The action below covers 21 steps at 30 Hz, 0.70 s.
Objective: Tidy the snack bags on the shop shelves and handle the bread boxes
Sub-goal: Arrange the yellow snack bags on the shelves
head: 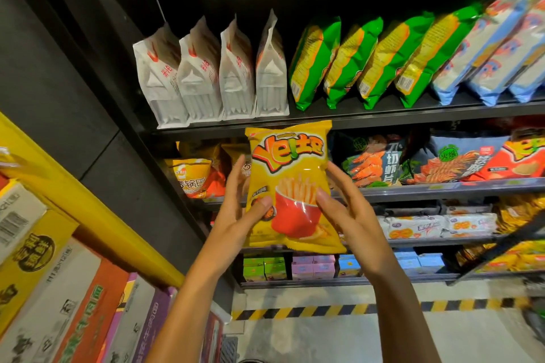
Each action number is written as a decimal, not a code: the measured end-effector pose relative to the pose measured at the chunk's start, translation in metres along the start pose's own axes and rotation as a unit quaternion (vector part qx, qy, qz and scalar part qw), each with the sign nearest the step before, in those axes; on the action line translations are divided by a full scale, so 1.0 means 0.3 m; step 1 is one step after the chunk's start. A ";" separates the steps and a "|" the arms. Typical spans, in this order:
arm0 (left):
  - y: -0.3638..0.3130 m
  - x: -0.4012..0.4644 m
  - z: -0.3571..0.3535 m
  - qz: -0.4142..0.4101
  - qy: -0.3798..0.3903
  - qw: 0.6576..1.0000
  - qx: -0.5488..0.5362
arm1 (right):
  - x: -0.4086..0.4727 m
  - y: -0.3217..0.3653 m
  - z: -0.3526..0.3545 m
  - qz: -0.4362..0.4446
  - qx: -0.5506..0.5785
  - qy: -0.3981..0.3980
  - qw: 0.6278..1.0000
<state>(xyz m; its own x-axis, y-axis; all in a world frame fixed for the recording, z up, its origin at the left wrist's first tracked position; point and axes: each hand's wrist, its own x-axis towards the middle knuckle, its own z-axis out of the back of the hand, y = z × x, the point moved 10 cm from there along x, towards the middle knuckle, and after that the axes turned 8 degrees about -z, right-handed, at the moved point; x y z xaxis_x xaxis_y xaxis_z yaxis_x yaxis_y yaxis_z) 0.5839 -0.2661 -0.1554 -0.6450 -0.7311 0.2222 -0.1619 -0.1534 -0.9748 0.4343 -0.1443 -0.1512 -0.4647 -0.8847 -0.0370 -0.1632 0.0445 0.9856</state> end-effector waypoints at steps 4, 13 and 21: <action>-0.068 0.001 0.009 -0.027 -0.004 0.999 0.018 | -0.048 0.080 -0.023 0.107 -0.073 0.042 0.991; -0.015 -0.035 -0.029 0.126 0.027 0.987 -0.098 | -0.046 0.032 -0.068 0.089 -0.123 0.082 0.985; 0.007 -0.066 -0.065 0.160 0.053 0.982 -0.082 | -0.017 -0.050 0.053 0.049 -0.012 -0.064 0.997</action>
<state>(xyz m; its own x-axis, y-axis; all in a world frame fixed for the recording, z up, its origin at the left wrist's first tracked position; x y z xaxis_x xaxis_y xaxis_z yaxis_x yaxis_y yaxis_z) 0.5818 -0.2389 -0.1614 -0.7557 -0.6492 -0.0867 -0.0502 0.1893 -0.9806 0.4253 -0.1332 -0.1685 -0.5845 -0.8104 0.0406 -0.0909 0.1151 0.9892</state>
